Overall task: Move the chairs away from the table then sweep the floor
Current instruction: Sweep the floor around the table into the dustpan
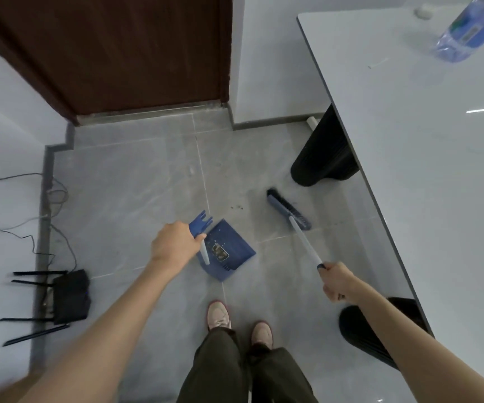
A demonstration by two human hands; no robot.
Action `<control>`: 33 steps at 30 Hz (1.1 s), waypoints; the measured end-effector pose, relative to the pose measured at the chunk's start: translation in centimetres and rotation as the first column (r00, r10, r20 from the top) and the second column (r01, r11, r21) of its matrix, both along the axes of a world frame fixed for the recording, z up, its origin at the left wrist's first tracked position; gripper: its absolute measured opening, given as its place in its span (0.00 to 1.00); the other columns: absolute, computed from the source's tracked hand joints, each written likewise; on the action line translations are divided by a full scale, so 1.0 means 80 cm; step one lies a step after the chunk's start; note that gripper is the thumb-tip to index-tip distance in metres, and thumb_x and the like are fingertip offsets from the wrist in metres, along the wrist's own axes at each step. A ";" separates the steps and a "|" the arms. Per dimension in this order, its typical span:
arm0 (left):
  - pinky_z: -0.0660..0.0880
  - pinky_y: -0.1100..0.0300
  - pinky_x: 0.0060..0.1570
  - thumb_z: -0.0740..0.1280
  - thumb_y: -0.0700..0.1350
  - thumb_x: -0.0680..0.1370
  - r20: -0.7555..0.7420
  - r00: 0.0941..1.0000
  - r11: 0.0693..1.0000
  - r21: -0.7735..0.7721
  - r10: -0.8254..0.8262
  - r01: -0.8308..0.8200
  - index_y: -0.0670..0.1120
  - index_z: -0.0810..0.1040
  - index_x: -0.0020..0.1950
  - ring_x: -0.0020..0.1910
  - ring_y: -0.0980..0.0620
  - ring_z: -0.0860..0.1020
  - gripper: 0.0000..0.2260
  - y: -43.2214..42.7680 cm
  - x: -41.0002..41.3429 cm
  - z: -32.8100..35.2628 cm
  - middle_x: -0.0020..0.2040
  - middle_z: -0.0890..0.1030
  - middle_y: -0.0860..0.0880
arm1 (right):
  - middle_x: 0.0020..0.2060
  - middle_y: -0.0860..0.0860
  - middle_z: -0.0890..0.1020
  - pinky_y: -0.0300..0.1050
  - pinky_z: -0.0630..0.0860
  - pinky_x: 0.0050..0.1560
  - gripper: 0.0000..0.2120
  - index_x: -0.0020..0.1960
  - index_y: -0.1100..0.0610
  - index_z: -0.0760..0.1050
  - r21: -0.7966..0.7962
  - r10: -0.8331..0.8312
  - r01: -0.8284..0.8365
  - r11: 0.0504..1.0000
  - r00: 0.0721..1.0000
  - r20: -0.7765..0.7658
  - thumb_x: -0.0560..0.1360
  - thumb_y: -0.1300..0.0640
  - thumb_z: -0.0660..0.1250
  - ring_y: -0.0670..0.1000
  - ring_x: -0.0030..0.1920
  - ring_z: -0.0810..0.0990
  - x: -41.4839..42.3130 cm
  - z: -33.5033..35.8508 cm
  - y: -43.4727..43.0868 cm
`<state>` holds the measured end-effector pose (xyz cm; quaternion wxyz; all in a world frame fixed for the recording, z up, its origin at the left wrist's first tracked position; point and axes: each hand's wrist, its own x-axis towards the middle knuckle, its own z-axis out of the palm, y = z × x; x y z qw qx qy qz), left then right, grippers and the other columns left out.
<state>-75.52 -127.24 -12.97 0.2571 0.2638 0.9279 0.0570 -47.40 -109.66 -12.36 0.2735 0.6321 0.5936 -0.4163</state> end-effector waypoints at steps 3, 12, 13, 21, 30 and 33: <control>0.72 0.57 0.39 0.67 0.58 0.75 0.010 1.000 1.000 -0.019 -0.022 0.022 0.43 0.81 0.54 0.48 0.39 0.81 0.19 0.008 0.010 0.001 0.47 0.83 0.40 | 0.19 0.51 0.69 0.31 0.57 0.17 0.14 0.62 0.57 0.72 -0.150 0.004 0.000 0.989 1.000 0.028 0.83 0.54 0.52 0.47 0.14 0.63 0.011 0.039 -0.020; 0.74 0.54 0.38 0.66 0.56 0.76 -0.011 0.991 0.991 -0.008 -0.132 0.132 0.45 0.78 0.61 0.45 0.38 0.81 0.19 -0.004 0.024 0.008 0.43 0.82 0.38 | 0.27 0.53 0.68 0.33 0.56 0.16 0.17 0.69 0.54 0.70 -0.167 -0.318 0.291 0.942 0.933 -0.170 0.82 0.54 0.55 0.45 0.18 0.61 0.081 0.115 -0.044; 0.74 0.54 0.39 0.66 0.56 0.77 -0.028 0.984 0.985 -0.011 -0.174 0.174 0.47 0.77 0.63 0.46 0.38 0.81 0.20 -0.005 0.028 0.010 0.44 0.82 0.38 | 0.27 0.53 0.68 0.33 0.57 0.16 0.17 0.69 0.54 0.70 -0.143 -0.326 0.303 0.942 0.927 -0.188 0.82 0.54 0.55 0.45 0.19 0.62 0.087 0.114 -0.050; 0.67 0.59 0.37 0.63 0.60 0.76 -0.040 0.924 0.921 -0.103 -0.381 0.375 0.50 0.78 0.62 0.50 0.41 0.80 0.20 0.008 0.085 0.010 0.49 0.82 0.43 | 0.29 0.51 0.69 0.40 0.64 0.26 0.16 0.64 0.55 0.74 0.080 -0.349 0.368 0.927 0.919 -0.184 0.81 0.54 0.54 0.50 0.27 0.67 0.148 0.022 -0.066; 0.68 0.58 0.37 0.65 0.58 0.76 -0.042 0.955 0.953 -0.087 -0.294 0.290 0.46 0.79 0.59 0.49 0.40 0.80 0.19 -0.001 0.182 -0.005 0.49 0.82 0.42 | 0.28 0.55 0.68 0.39 0.63 0.24 0.11 0.47 0.58 0.72 0.018 -0.395 0.397 0.918 0.916 -0.075 0.82 0.57 0.53 0.52 0.26 0.68 0.231 -0.027 -0.067; 0.67 0.59 0.36 0.64 0.57 0.76 -0.057 0.956 0.955 -0.092 -0.288 0.282 0.48 0.79 0.60 0.48 0.40 0.80 0.18 -0.015 0.205 -0.010 0.49 0.82 0.42 | 0.27 0.54 0.68 0.36 0.62 0.20 0.11 0.57 0.55 0.71 -0.068 -0.343 0.338 0.939 0.933 -0.106 0.82 0.56 0.52 0.52 0.24 0.67 0.239 -0.012 -0.099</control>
